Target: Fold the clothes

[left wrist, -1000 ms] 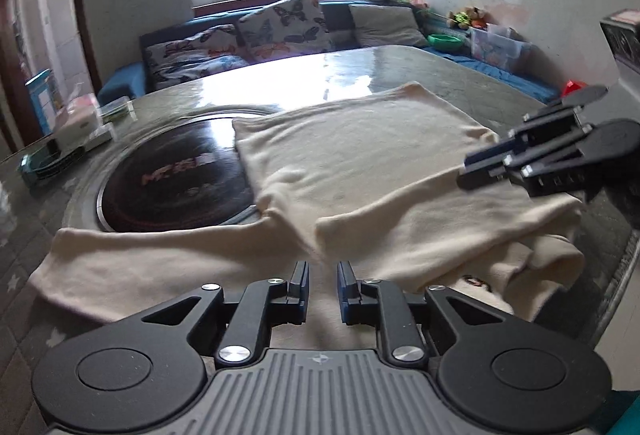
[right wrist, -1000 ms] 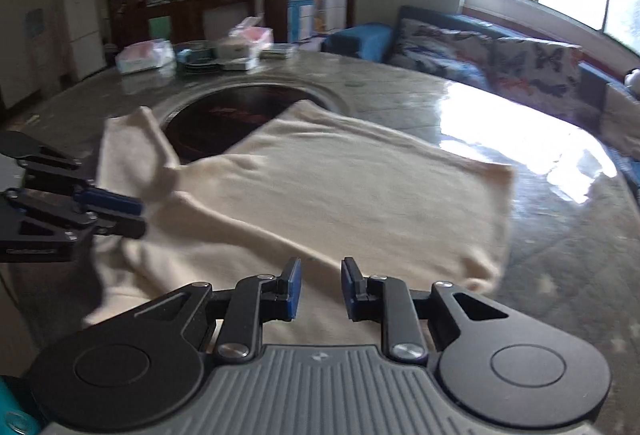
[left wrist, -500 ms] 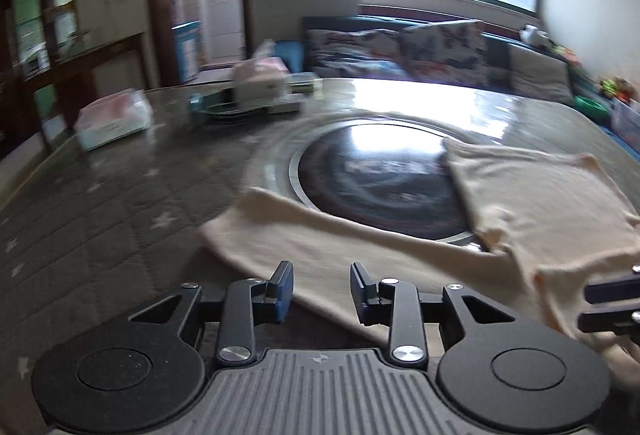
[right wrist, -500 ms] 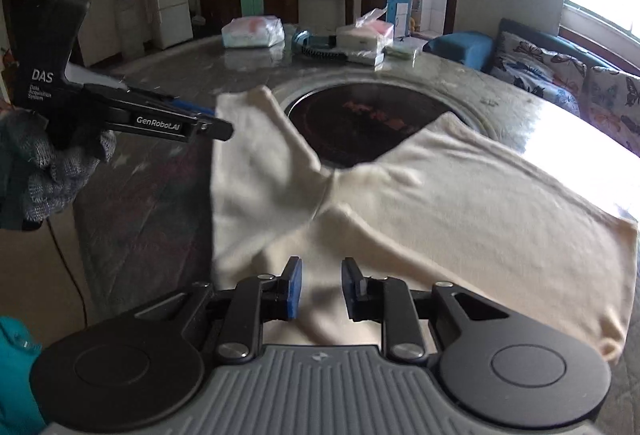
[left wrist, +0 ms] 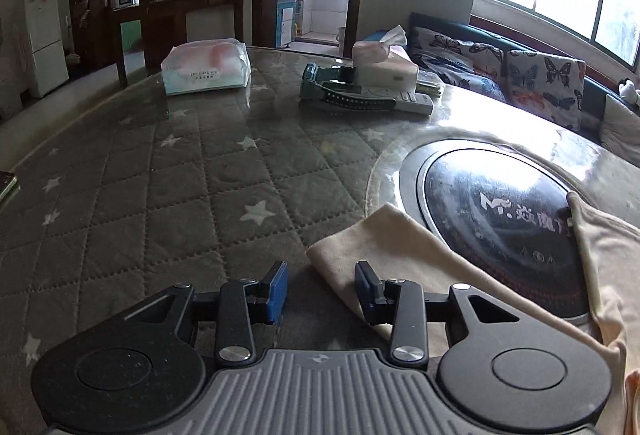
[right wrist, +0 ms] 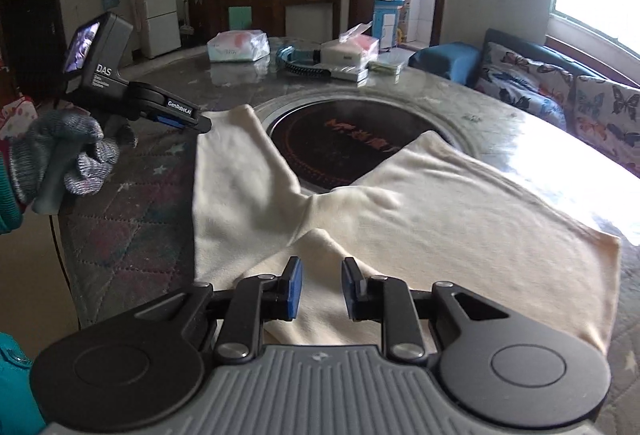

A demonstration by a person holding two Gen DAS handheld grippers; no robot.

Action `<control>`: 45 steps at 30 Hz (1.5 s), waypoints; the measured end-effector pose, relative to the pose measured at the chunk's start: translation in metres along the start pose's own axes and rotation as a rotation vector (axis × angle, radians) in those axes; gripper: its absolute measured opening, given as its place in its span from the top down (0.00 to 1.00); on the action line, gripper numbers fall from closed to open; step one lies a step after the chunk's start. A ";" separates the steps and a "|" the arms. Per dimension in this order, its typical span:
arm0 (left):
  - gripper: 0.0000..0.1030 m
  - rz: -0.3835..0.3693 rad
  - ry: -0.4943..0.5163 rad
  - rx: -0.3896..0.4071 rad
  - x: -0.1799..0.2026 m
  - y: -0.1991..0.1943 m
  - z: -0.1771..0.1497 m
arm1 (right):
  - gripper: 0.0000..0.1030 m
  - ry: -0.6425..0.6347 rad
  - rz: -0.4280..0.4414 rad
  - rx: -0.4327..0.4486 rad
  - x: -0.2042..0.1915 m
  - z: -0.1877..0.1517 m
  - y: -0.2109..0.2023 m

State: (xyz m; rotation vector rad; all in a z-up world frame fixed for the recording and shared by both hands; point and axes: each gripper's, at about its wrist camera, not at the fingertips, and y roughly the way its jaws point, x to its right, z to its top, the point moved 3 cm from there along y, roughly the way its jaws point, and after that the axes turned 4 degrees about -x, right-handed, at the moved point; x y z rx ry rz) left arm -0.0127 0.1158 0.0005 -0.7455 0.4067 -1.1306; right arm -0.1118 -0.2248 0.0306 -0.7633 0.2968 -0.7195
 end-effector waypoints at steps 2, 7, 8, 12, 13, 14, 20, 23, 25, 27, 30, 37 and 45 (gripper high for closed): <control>0.87 -0.022 -0.005 0.001 0.001 0.002 0.002 | 0.79 0.016 -0.013 0.013 0.004 -0.002 -0.007; 0.95 -0.092 0.005 0.043 0.016 -0.020 0.009 | 0.79 0.050 -0.057 0.037 0.015 -0.011 -0.024; 0.96 -0.112 0.018 0.060 0.021 -0.028 0.010 | 0.79 0.062 -0.067 0.039 0.019 -0.014 -0.027; 0.96 -0.261 0.093 0.137 0.061 -0.077 0.014 | 0.79 0.117 -0.107 0.051 0.037 -0.024 -0.039; 0.96 -0.301 0.119 0.154 0.073 -0.090 0.013 | 0.79 0.131 -0.115 0.056 0.041 -0.027 -0.042; 0.96 -0.342 0.146 0.169 0.085 -0.101 0.011 | 0.79 0.145 -0.123 0.060 0.045 -0.029 -0.044; 0.96 -0.539 0.303 0.203 0.158 -0.147 -0.017 | 0.79 0.260 -0.174 0.099 0.075 -0.051 -0.066; 0.96 -0.630 0.382 0.211 0.194 -0.166 -0.035 | 0.79 0.301 -0.195 0.103 0.085 -0.061 -0.072; 0.95 -0.685 0.435 0.199 0.217 -0.174 -0.048 | 0.79 0.342 -0.215 0.097 0.094 -0.072 -0.077; 0.95 -0.719 0.478 0.141 0.235 -0.167 -0.066 | 0.79 0.368 -0.229 0.089 0.100 -0.079 -0.080; 0.92 -0.770 0.535 0.048 0.257 -0.154 -0.093 | 0.79 0.401 -0.243 0.082 0.107 -0.088 -0.084; 0.70 -0.712 0.596 -0.016 0.240 -0.135 -0.117 | 0.79 0.453 -0.228 0.083 0.113 -0.095 -0.086; 0.60 -0.543 0.525 -0.018 0.169 -0.110 -0.101 | 0.79 0.457 -0.148 0.049 0.102 -0.089 -0.061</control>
